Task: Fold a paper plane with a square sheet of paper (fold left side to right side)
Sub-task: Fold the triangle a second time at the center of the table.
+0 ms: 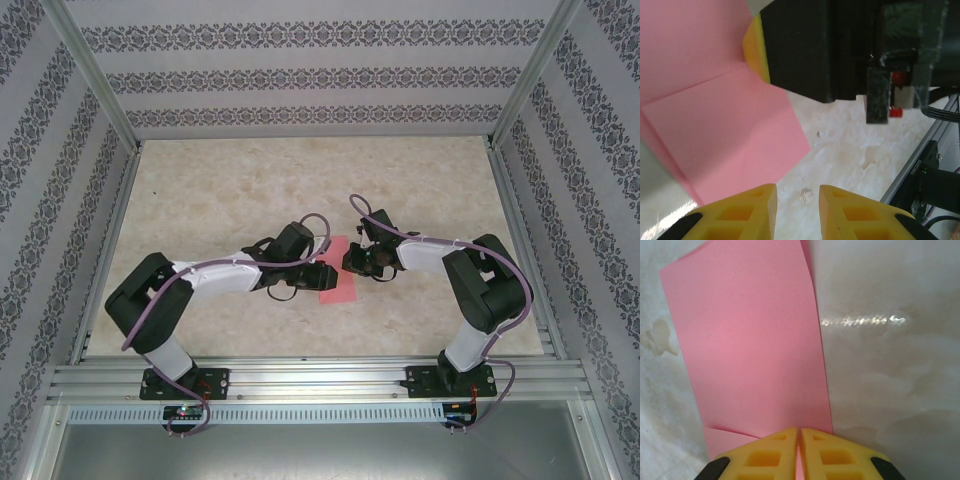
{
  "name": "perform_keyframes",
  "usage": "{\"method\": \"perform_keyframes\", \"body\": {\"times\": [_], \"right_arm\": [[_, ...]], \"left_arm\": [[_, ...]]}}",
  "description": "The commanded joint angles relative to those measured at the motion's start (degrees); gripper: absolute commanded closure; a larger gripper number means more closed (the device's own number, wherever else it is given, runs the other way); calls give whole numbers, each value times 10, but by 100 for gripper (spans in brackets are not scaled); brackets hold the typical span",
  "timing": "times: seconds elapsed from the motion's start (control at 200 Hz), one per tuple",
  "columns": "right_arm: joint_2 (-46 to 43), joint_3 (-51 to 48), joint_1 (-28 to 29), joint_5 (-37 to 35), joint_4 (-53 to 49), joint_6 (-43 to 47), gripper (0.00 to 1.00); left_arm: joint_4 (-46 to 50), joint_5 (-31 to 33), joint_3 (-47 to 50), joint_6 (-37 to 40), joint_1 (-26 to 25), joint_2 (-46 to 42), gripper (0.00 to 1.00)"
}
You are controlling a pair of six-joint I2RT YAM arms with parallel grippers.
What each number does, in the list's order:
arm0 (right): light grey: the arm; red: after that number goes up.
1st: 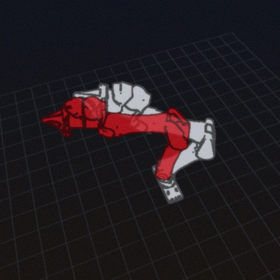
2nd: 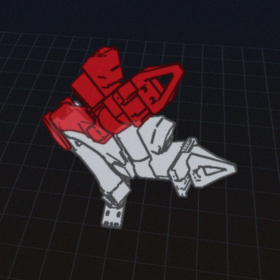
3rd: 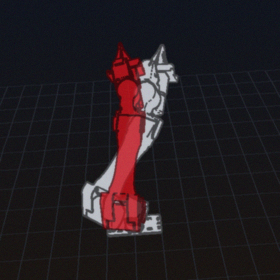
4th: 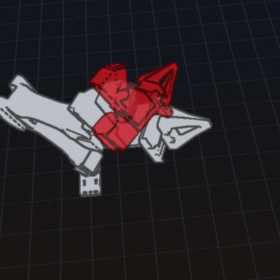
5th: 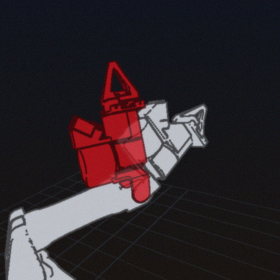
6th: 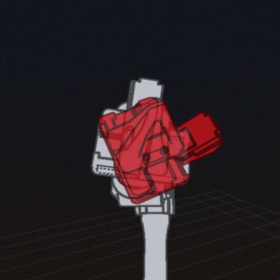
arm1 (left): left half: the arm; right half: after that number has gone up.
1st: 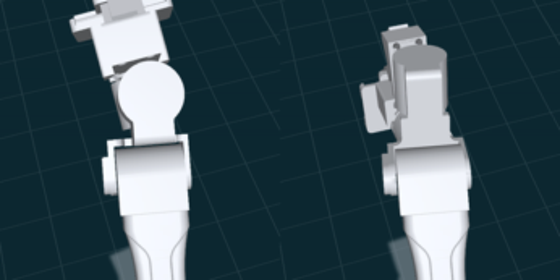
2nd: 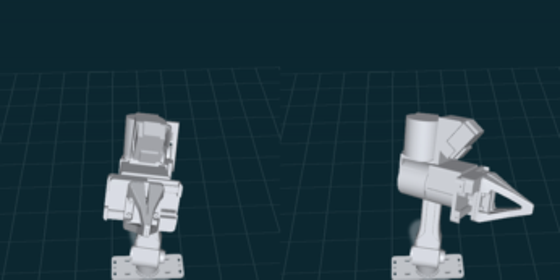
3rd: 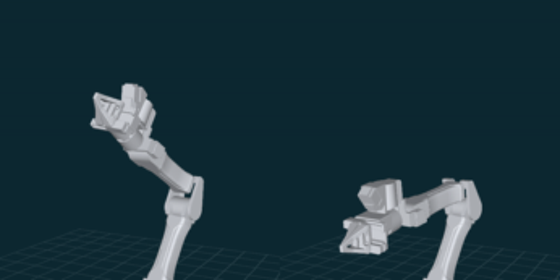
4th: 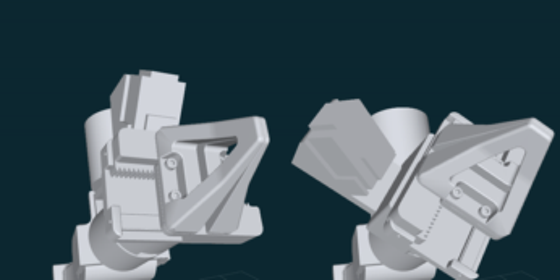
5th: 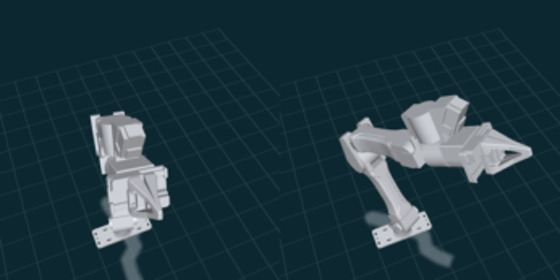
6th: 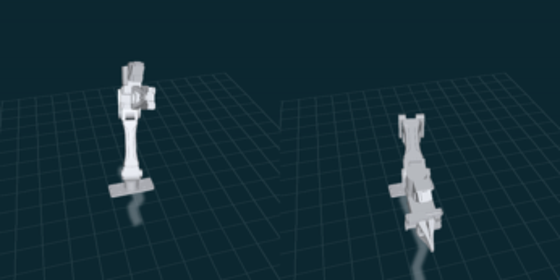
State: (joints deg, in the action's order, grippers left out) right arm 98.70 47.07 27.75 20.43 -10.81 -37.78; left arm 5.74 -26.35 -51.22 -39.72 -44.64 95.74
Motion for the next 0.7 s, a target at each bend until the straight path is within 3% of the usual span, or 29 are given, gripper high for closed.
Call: {"method": "perform_keyframes", "body": {"times": [0.0, 0.36, 0.694], "right_arm": [[16, -3, 5, -35, -37, 7, 87], [-33, 15, 4, -13, -55, 13, 87], [-85, -28, 39, 66, -38, -44, 88]], "left_arm": [[10, -8, -6, 17, 4, 30, 71], [-12, 4, 44, 7, 3, 54, 72], [-17, 12, 62, 2, 1, 52, 72]]}}
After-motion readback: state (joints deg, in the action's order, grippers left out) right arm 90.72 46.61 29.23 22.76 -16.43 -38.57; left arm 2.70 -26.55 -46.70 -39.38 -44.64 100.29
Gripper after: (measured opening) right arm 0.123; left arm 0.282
